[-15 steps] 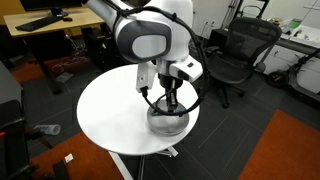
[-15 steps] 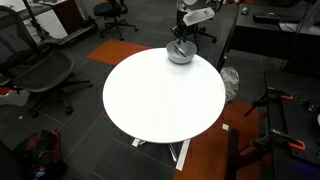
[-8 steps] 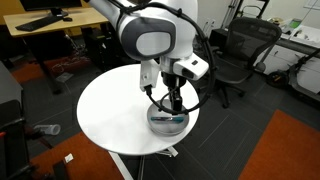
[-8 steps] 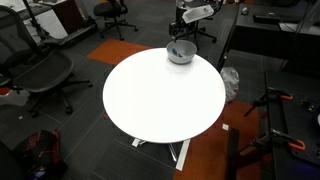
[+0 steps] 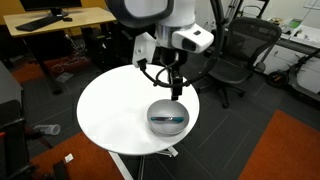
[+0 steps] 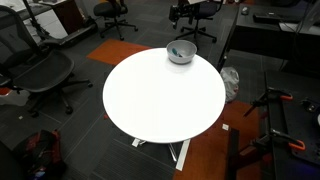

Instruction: Put the marker in the bowl

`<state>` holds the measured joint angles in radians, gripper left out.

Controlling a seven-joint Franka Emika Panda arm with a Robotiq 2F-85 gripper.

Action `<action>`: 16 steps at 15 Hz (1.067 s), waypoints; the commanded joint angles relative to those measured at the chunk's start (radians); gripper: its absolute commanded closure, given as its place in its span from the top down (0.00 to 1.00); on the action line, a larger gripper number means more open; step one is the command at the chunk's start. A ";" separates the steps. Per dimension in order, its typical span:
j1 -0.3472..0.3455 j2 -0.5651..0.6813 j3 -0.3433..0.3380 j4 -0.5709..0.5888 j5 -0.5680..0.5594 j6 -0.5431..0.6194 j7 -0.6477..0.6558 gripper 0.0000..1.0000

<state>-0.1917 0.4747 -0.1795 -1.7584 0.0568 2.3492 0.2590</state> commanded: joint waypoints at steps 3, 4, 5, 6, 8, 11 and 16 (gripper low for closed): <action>0.048 -0.274 -0.010 -0.228 -0.044 -0.025 0.010 1.00; 0.056 -0.316 -0.010 -0.264 -0.056 -0.021 0.019 1.00; 0.061 -0.360 -0.009 -0.303 -0.069 -0.014 0.025 1.00; 0.066 -0.399 -0.008 -0.340 -0.088 -0.008 0.036 1.00; 0.066 -0.472 0.000 -0.405 -0.107 -0.008 0.043 1.00; 0.062 -0.559 0.016 -0.490 -0.132 -0.002 0.064 1.00; 0.050 -0.516 0.021 -0.444 -0.107 -0.021 0.023 1.00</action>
<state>-0.1332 -0.0407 -0.1667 -2.2044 -0.0516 2.3311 0.2837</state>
